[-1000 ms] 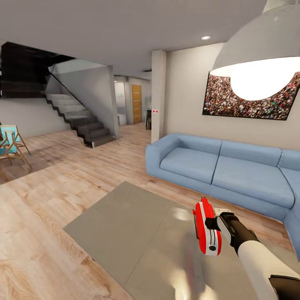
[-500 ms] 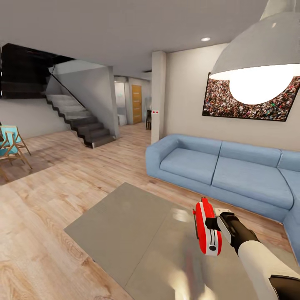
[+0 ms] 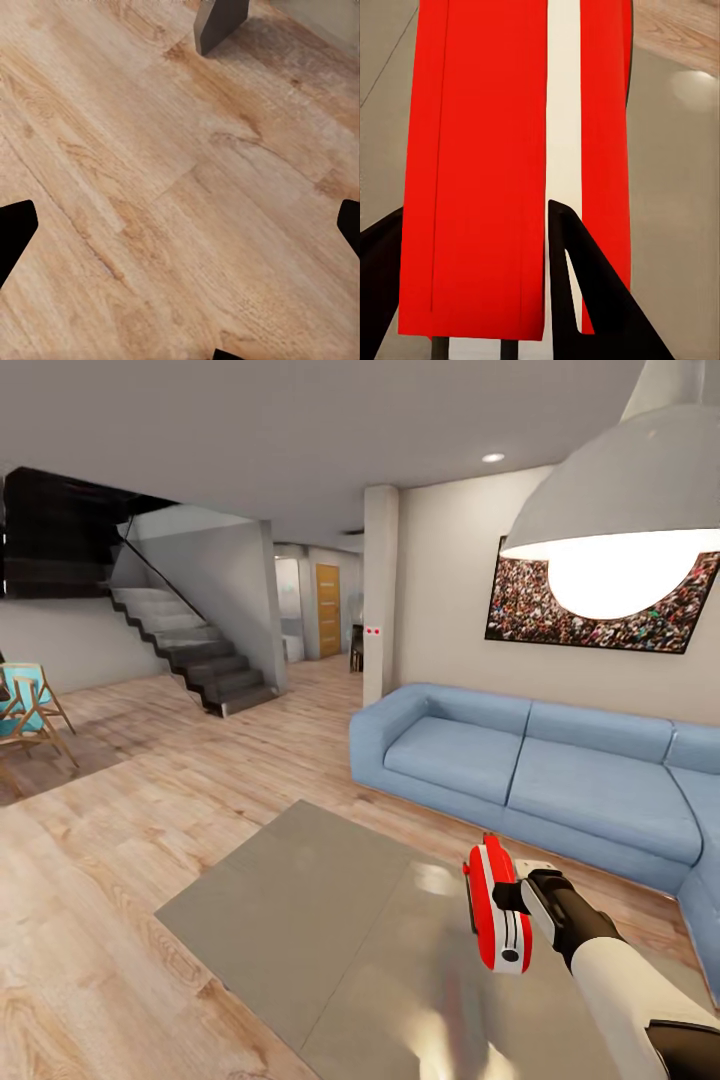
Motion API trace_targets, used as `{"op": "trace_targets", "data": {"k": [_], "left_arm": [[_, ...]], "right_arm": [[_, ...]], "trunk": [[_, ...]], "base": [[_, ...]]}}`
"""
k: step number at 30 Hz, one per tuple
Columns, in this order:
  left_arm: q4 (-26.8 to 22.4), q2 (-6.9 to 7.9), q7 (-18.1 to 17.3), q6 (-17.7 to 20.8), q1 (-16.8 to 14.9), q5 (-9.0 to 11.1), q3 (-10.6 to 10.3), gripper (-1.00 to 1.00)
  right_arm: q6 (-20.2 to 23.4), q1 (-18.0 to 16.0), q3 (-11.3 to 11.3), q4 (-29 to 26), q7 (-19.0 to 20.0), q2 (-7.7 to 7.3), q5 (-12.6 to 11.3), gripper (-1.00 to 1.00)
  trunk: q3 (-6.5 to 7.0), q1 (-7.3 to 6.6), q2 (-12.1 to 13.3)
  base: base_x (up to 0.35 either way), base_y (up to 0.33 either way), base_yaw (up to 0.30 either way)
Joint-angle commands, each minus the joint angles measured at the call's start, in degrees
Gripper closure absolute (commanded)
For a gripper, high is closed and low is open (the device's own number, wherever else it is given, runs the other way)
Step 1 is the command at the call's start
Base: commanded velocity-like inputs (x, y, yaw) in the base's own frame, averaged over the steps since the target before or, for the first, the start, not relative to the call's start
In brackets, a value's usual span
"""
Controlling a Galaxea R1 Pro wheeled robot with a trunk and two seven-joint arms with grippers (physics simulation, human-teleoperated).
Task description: Turn on the radio receiver that's on the table in the living room.
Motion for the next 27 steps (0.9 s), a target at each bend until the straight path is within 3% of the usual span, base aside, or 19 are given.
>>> {"op": "trace_targets", "data": {"k": [1, 16, 27], "left_arm": [[0.0, 0.02, 0.0, 0.0, 0.0, 0.0, 0.0, -1.0], [0.04, -0.03, 0.0, 0.0, 0.0, 0.0, -0.02, -1.0], [0.0, -0.03, 0.0, 0.0, -0.01, 0.02, 0.0, -1.0]], "right_arm": [[0.0, -0.01, 0.01, -0.03, -0.03, 0.0, 0.09, 1.0], [0.0, -0.01, 0.03, -0.03, -0.09, 0.0, 0.23, 1.0], [0.0, -0.01, 0.07, -0.03, 0.06, 0.03, 0.33, 1.0]], "trunk": [[0.19, -0.23, 0.41], [2.88, -3.52, 6.43], [2.88, -3.52, 6.43]], "base": [[0.0, 0.0, 0.0], [0.0, 0.0, 0.0], [0.0, 0.0, 0.0]]}}
